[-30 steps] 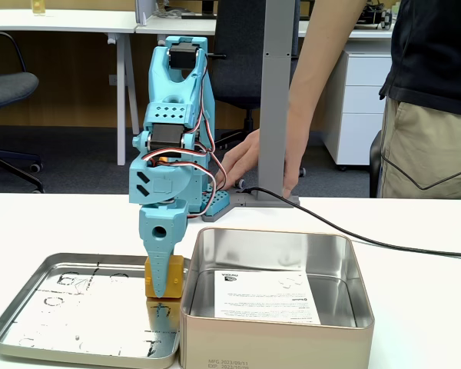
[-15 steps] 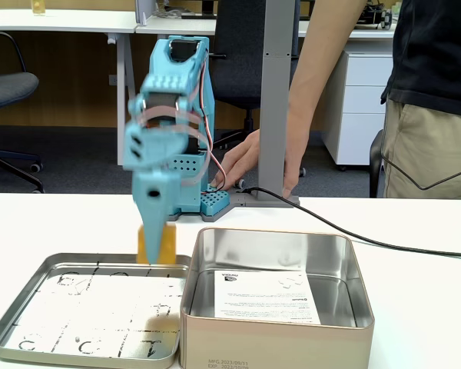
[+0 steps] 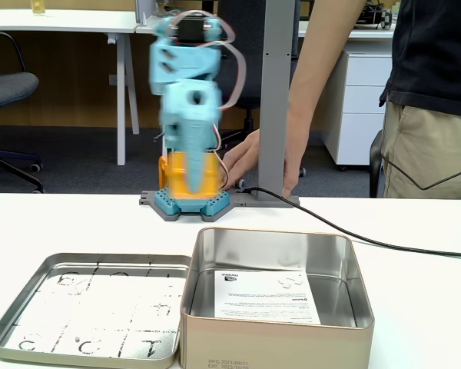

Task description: Grasp a lego block and put it in the bin.

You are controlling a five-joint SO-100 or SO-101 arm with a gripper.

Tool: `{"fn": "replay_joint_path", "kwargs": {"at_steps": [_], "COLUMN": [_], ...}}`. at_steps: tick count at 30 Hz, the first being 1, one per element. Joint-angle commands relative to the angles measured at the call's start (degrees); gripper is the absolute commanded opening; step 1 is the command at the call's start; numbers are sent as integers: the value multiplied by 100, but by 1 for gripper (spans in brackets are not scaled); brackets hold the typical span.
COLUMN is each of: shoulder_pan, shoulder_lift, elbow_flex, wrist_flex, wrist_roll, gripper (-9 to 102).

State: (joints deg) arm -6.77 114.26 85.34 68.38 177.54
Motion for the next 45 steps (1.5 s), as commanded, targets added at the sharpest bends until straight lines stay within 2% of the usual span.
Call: {"fn": "replay_joint_path", "kwargs": {"at_steps": [1, 7, 13, 20, 28, 35, 38, 42, 45], "shoulder_pan": [-782, -1468, -1512, -1459, -1441, -1477, -1485, -1494, -1503], "shoulder_lift": [-475, -1635, -2276, -2435, -1978, -1925, -1925, -1916, -1846], "elbow_flex": [-448, -809, -729, -62, 1301, 1292, 1257, 1090, 888], "wrist_flex": [-88, -255, -105, -149, -686, -782, -782, -949, -1002], "wrist_roll": [132, 141, 132, -202, -457, -299, -158, 352, 729], "gripper": [0, 0, 0, 0, 0, 0, 5, 26, 30]}}
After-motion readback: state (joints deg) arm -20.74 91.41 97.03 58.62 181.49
